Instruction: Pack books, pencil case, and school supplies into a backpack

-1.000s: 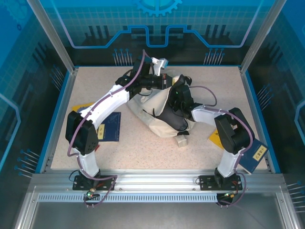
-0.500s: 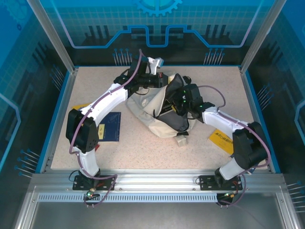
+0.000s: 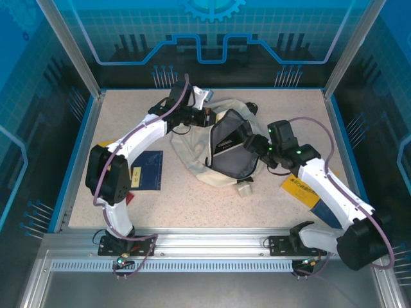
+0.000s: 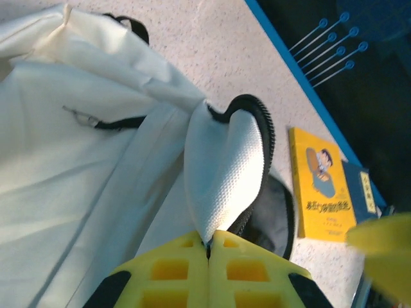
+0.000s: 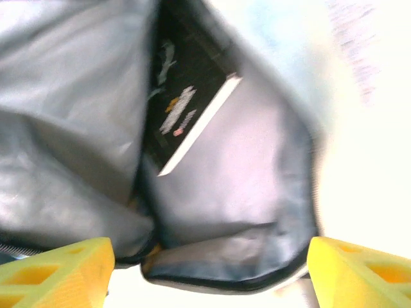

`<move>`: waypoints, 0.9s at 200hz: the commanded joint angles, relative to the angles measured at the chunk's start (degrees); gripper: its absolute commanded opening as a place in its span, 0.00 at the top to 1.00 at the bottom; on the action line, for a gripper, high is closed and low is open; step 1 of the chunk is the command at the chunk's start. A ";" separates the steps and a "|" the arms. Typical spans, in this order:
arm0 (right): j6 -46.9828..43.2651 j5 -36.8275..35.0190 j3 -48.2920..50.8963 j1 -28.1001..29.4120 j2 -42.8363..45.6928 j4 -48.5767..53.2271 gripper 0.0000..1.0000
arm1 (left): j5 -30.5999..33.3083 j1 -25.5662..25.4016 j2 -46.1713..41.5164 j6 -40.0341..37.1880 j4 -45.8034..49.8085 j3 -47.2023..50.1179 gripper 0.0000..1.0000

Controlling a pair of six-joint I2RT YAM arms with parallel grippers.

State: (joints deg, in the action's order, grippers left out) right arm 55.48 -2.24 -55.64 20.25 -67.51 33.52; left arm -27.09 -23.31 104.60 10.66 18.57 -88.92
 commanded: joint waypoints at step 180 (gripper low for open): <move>-19.53 -1.12 3.78 -25.30 -23.68 5.80 0.14 | 9.51 5.38 -18.83 8.72 4.10 14.64 0.01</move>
State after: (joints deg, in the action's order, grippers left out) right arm 38.20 -7.88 -51.55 -4.67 -89.06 40.40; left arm -21.28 -18.04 87.46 16.34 21.56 -75.29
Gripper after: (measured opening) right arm 0.865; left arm 0.985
